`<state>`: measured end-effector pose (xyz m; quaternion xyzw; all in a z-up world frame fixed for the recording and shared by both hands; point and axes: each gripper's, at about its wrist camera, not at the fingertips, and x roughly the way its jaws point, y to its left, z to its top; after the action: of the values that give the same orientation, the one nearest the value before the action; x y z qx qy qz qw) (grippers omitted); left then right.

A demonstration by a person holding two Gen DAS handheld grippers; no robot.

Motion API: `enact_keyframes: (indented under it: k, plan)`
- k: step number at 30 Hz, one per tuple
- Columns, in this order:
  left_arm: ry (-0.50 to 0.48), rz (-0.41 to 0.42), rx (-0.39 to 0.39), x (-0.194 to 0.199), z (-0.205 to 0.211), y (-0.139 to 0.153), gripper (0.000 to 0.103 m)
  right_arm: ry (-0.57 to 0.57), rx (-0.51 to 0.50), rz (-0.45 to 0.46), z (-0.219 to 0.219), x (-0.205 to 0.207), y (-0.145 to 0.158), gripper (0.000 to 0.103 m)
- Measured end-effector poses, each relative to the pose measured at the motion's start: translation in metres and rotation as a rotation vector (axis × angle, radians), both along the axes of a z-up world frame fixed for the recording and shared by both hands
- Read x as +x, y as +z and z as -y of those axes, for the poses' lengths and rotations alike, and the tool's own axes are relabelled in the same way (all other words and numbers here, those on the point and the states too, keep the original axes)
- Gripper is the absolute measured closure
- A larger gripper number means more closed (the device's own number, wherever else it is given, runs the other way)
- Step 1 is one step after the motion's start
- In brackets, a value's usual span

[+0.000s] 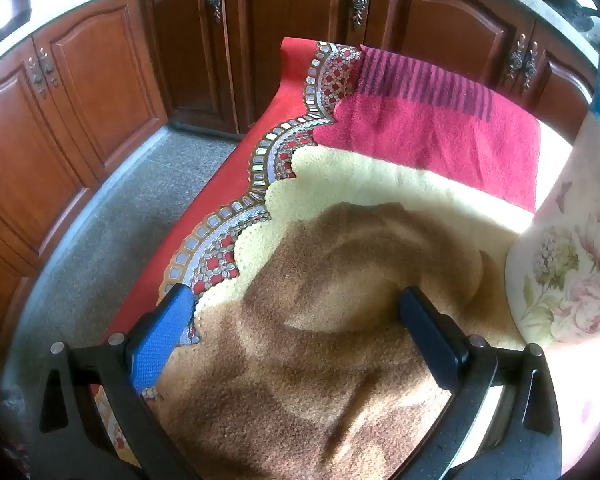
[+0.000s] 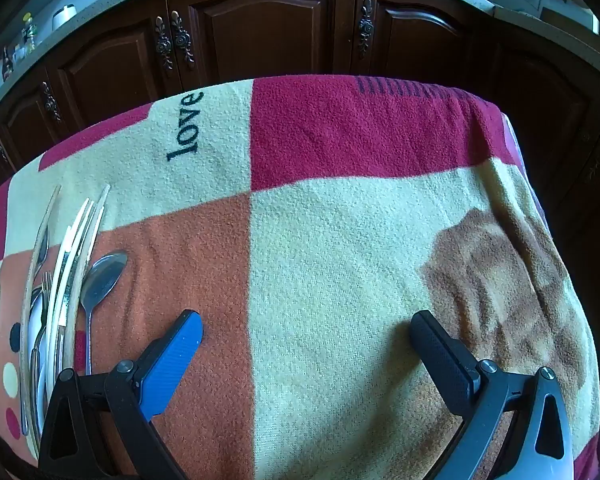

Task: Organize utensils
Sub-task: 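Swing both tools up over the table toward the cutlery row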

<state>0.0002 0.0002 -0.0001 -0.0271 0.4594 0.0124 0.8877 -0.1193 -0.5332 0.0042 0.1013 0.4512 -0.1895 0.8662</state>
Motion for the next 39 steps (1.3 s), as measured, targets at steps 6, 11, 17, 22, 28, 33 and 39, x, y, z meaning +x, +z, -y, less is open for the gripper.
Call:
enact_keyframes:
  k: [6, 11, 17, 22, 28, 33, 39]
  plan:
    - [0.012, -0.042, 0.005, -0.001, -0.002, 0.003, 0.000, 0.000, 0.000, 0.001, 0.000, 0.000, 0.000, 0.000]
    - [0.005, -0.045, 0.077, -0.024, 0.006, 0.014, 0.001, 0.000, -0.006, -0.001, -0.001, 0.000, 0.000, 0.000]
    - [-0.042, 0.006, 0.058, -0.057, 0.019, 0.044, 0.001, 0.006, -0.011, -0.018, -0.010, 0.006, -0.001, 0.000]
    - [-0.084, 0.050, 0.040, -0.081, 0.033, 0.071, 0.001, 0.042, 0.059, -0.121, -0.021, 0.007, 0.009, 0.003]
    - [-0.130, 0.104, 0.031, -0.109, 0.054, 0.100, 0.001, 0.019, 0.064, 0.011, -0.065, -0.035, 0.053, 0.004]
    - [-0.175, 0.134, 0.024, -0.124, 0.074, 0.119, 0.001, 0.031, 0.105, 0.121, -0.083, -0.084, 0.094, 0.004]
    - [-0.240, 0.152, 0.024, -0.140, 0.100, 0.134, 0.001, 0.110, 0.021, 0.183, -0.130, -0.104, 0.128, 0.004]
